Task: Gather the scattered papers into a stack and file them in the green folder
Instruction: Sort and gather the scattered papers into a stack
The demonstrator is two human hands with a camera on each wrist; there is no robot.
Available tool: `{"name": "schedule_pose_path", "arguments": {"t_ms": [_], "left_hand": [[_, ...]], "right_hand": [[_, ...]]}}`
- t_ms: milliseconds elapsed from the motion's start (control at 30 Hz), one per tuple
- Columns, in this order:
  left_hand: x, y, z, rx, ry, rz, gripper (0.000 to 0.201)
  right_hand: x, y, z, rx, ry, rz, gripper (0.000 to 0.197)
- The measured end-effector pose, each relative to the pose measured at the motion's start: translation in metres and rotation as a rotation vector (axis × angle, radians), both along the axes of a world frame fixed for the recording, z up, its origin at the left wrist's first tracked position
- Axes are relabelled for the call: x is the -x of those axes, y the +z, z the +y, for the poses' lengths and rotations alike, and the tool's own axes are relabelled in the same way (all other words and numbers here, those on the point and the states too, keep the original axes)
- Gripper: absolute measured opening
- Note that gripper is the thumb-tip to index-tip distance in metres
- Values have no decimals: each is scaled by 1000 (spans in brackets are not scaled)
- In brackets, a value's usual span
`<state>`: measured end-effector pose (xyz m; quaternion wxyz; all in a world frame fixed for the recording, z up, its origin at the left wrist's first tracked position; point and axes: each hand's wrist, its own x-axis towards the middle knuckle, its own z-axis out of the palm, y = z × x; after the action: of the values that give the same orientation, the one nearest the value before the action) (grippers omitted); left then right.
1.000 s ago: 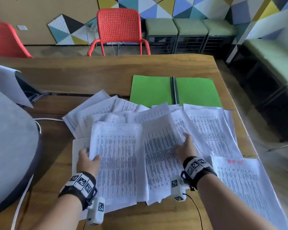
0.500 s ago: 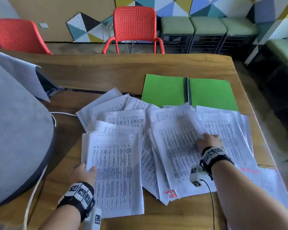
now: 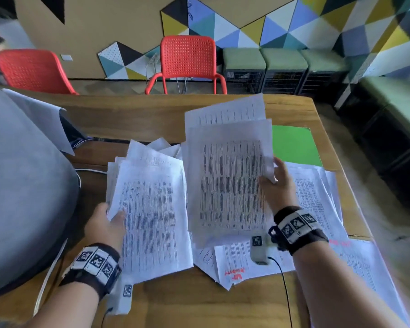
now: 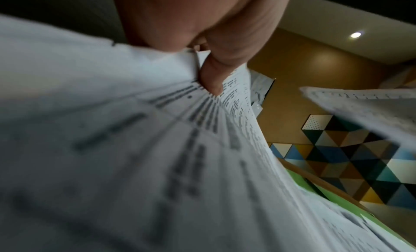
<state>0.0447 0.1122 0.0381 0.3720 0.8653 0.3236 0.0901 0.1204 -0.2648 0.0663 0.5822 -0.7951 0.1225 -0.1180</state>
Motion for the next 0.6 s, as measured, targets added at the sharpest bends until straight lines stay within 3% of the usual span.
{"name": "schedule_pose_path", "arguments": {"t_ms": [133, 267, 400, 467, 533, 600], "left_hand": [[13, -21, -15, 120, -88, 145, 21], [34, -48, -45, 369, -89, 178, 30], [51, -60, -60, 434, -90, 194, 44], [57, -64, -61, 382, -145, 207, 35], [58, -63, -58, 308, -174, 181, 42], [53, -49, -55, 251, -168, 104, 51]], "right_hand": [[16, -10, 8, -170, 75, 154, 66], [55, -61, 37, 85, 165, 376, 61], [93, -113, 69, 204, 257, 563, 59], [102, -116, 83, 241, 324, 542, 46], [97, -112, 84, 333, 379, 403, 25], [83, -107, 68, 404, 306, 312, 21]]}}
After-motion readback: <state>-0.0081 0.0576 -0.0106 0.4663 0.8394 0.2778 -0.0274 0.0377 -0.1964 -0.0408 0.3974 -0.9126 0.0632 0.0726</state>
